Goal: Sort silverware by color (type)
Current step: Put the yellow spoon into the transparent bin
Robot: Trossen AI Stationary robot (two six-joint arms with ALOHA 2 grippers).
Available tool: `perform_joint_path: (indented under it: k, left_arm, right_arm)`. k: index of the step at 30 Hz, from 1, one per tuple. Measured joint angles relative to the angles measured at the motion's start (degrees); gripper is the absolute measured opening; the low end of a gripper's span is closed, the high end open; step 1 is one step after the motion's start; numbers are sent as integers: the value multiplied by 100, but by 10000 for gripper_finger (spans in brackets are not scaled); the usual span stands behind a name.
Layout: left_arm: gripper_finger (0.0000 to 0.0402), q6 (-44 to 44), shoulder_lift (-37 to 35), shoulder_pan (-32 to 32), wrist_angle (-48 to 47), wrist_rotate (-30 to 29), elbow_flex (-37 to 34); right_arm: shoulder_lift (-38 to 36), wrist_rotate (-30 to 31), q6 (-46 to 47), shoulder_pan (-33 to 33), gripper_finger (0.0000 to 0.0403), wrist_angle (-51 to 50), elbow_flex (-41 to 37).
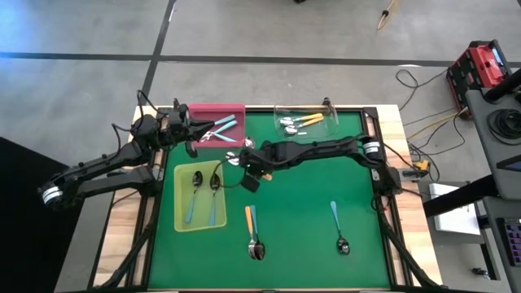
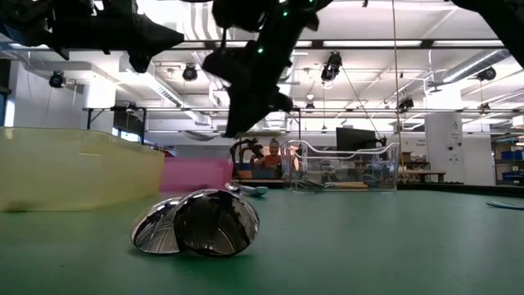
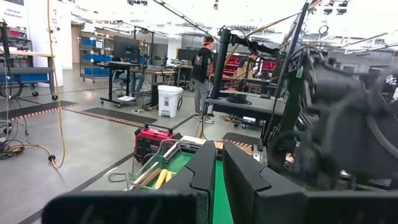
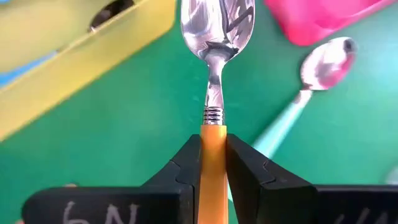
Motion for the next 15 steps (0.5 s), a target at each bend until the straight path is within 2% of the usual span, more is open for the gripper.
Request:
perform_joint_path:
  k: [7,15]
  left_arm:
    - [13,1,4,0,-6,0,0]
    - [13,1,7,2,-6,-1,0]
  right_arm:
    - [-599,14,-738,-389,44,-865,4]
    - [-977,6,-2021,-1005,44,-1417,4]
